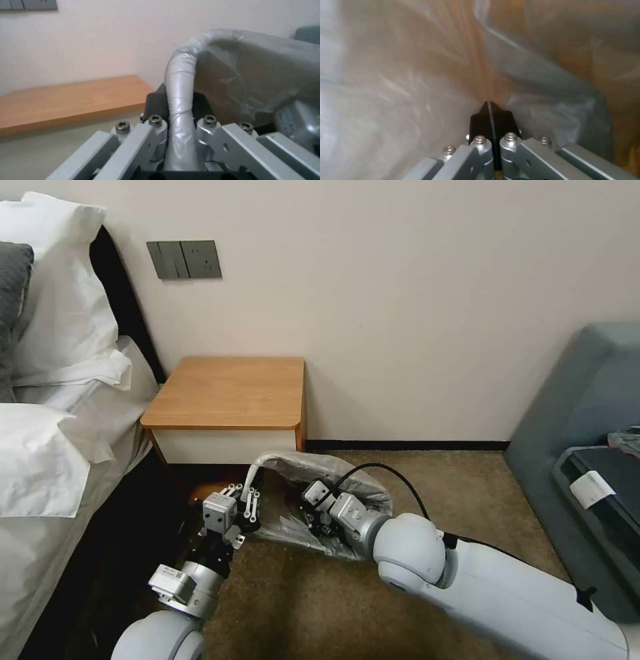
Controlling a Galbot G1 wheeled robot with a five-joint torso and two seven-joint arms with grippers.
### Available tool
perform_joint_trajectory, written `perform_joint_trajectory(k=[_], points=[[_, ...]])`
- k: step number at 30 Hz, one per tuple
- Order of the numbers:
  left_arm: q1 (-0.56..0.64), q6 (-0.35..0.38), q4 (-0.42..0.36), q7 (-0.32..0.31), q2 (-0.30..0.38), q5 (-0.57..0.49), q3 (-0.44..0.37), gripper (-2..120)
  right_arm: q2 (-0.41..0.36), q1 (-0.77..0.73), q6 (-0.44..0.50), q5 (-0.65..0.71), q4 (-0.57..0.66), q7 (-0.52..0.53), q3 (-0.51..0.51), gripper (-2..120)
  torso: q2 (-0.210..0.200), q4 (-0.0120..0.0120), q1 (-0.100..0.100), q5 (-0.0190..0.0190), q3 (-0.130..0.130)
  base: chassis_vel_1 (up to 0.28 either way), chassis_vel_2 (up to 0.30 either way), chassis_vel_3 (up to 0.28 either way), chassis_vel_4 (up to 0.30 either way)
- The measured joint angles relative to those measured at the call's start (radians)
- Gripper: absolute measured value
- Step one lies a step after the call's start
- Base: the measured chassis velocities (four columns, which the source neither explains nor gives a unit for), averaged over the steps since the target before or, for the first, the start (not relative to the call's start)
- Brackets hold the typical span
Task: Pick up the garbage bag from the table and place it over the trash can.
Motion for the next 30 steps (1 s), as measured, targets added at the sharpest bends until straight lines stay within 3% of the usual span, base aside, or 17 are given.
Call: perform_joint_trajectory(k=[13, 20, 30], points=[[0.01, -0.016, 0.012, 0.017, -0.005, 0.028, 0.004, 4, 0.037, 0.016, 0.001, -0.017, -0.052, 0.016, -0.009, 0, 0.0, 0.0, 0.0, 0.0, 0.0, 0.0, 0.0, 0.0, 0.0], [-0.004, 0.04, 0.03, -0.051, 0.006, -0.067, 0.002, 4, 0.028, 0.027, 0.002, -0.001, -0.02, -0.033, -0.003, 0, 0.0, 0.0, 0.0, 0.0, 0.0, 0.0, 0.0, 0.0, 0.0], [-0.04, 0.079, 0.067, -0.087, 0.003, -0.118, 0.004, 4, 0.021, 0.039, 0.004, 0.025, 0.007, -0.066, 0.01, 0, 0.0, 0.0, 0.0, 0.0, 0.0, 0.0, 0.0, 0.0, 0.0]])
